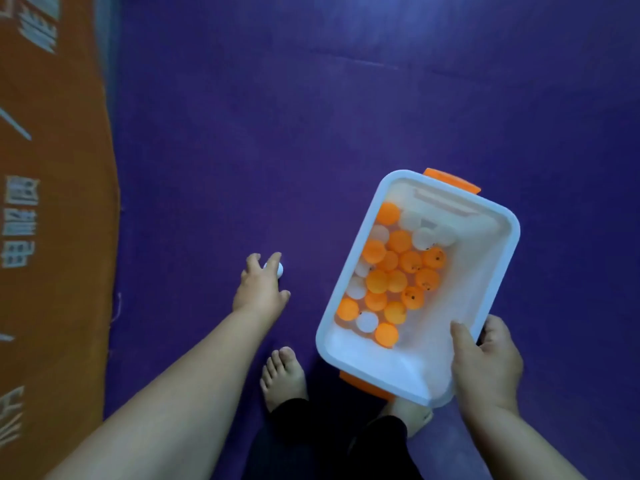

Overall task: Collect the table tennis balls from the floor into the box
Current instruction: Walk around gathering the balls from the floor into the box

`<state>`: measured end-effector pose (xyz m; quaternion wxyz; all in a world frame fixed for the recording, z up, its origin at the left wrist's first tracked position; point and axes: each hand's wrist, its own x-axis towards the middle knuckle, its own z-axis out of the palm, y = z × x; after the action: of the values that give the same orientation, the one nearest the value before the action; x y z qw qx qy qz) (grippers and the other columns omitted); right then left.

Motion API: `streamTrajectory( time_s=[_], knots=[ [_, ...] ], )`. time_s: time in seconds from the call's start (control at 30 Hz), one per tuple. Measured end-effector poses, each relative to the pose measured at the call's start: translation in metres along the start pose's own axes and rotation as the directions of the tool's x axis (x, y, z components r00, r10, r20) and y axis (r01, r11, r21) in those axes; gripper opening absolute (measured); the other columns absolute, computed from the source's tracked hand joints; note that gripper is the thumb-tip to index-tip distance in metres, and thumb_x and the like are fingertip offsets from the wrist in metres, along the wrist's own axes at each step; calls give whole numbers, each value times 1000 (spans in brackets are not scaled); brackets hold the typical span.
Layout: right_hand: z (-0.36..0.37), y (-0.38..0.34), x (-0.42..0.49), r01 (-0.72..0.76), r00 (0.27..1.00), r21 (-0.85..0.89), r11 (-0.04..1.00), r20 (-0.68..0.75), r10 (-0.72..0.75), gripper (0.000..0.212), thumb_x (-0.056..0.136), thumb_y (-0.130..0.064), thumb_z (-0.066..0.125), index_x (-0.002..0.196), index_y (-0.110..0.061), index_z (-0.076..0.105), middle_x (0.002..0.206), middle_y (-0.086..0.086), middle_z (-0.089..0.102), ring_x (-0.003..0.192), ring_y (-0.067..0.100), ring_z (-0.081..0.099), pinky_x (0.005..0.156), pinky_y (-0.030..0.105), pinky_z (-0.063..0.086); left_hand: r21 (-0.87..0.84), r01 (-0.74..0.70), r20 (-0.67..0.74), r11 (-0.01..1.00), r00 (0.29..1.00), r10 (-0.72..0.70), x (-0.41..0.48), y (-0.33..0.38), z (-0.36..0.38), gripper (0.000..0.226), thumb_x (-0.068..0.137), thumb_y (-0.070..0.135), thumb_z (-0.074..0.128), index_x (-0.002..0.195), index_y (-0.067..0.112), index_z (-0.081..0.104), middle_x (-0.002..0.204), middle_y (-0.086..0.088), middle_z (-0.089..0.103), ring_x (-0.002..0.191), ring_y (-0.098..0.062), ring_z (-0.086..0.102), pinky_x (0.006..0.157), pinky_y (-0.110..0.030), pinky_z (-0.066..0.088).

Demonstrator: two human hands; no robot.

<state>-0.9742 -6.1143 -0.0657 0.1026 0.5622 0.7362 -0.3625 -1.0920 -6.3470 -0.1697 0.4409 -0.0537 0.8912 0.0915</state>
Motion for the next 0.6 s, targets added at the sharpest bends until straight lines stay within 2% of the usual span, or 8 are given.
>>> streamTrajectory(
  time_s=[0.07,0.2,0.3,0.33,0.43,0.5,0.6],
  knots=[
    [9,10,8,-5,1000,1,1000,-9,5,14,88,-17,57,79,-8,52,68,4,52,63,23,47,58,36,38,36,-7,-10,999,1000,7,17,-2,14,59,89,20,62,140,23,34,143,-9,25,123,-30,41,89,-41,45],
    [13,18,15,-21,999,20,1000,-30,22,9,88,-16,58,81,-11,55,69,2,54,64,22,50,57,33,39,25,-35,-154,999,987,39,27,-2,18,38,93,12,54,129,13,44,124,-13,39,104,-33,50,78,-40,45],
    [4,13,15,-28,999,15,1000,-42,28,11,87,-17,60,80,-10,55,71,10,57,67,30,52,62,39,44,-124,8,-214,992,976,-34,10,20,-2,40,95,20,52,132,9,41,131,-15,43,108,-38,53,83,-43,44],
    [-1,8,13,-32,999,15,999,-41,32,11,86,-18,60,80,-9,55,73,13,57,69,33,53,64,41,46,-193,-18,-231,981,973,-28,0,33,-12,43,94,23,52,133,9,40,133,-15,45,111,-39,53,85,-43,43],
    [-25,-11,4,-35,998,18,999,-42,35,12,87,-17,59,83,-7,55,75,19,58,72,38,53,63,41,46,-336,-217,-321,917,941,105,-45,76,-46,48,92,29,54,134,11,40,135,-9,48,114,-32,53,87,-38,43],
    [-44,-27,-4,-36,998,34,999,-45,38,10,86,-16,59,83,-8,55,72,14,58,70,35,54,61,39,44,-370,-374,-427,850,882,202,-79,102,-70,48,91,31,55,133,12,42,131,-6,51,112,-26,53,84,-32,42],
    [-78,-57,-22,-31,998,61,998,-44,34,7,86,-15,59,80,-13,55,66,1,56,62,22,51,54,31,39,-240,-601,-509,762,747,429,-129,140,-106,50,85,42,52,128,19,42,118,-5,58,104,-18,49,81,-32,43]
  ],
)
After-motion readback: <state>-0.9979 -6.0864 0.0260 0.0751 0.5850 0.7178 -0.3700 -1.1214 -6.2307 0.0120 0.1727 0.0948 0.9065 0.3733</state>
